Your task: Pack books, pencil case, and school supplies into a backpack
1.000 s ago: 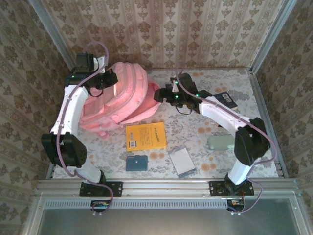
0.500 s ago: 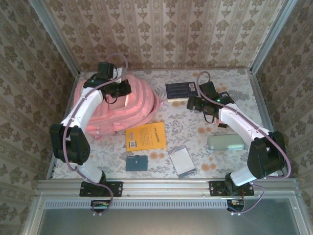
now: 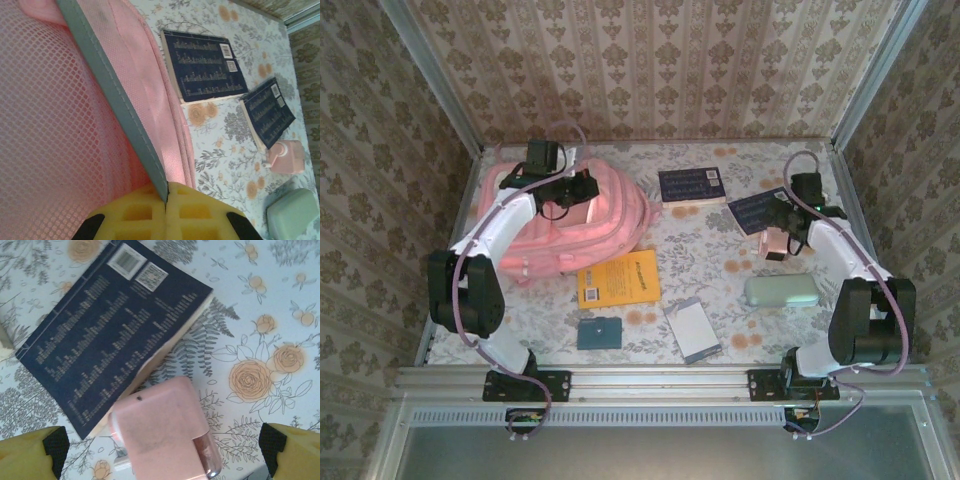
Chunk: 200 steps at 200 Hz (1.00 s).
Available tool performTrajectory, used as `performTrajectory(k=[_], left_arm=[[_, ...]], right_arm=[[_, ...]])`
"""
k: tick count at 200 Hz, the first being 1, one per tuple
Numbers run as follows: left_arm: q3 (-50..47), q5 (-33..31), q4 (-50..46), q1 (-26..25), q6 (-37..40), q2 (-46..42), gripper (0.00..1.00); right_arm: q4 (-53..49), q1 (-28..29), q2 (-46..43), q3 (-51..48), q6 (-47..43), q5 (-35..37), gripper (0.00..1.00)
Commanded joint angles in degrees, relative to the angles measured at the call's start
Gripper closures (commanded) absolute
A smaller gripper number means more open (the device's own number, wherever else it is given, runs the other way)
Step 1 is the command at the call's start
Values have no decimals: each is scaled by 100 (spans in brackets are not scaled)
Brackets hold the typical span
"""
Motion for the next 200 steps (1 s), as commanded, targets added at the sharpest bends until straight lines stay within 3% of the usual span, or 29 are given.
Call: performTrajectory(k=[1,32,73,152,200], left_arm=[[34,508,501,-53,-176,-429,100],[20,622,552,-61,-229,-450,100],[3,674,601,-53,-263,-454,100],[-19,741,645,-34,-307,-438,100],[-41,768,682,-17,-343,-430,100]], right_arm=[[354,-490,322,-182,359,-1155,0],[345,-504,696,-174,436,-1764,0],[421,-370,702,-391,458,-1983,0],[43,198,748,-375,150,-1251,3],[-132,200,1039,-210,303,-941,19]])
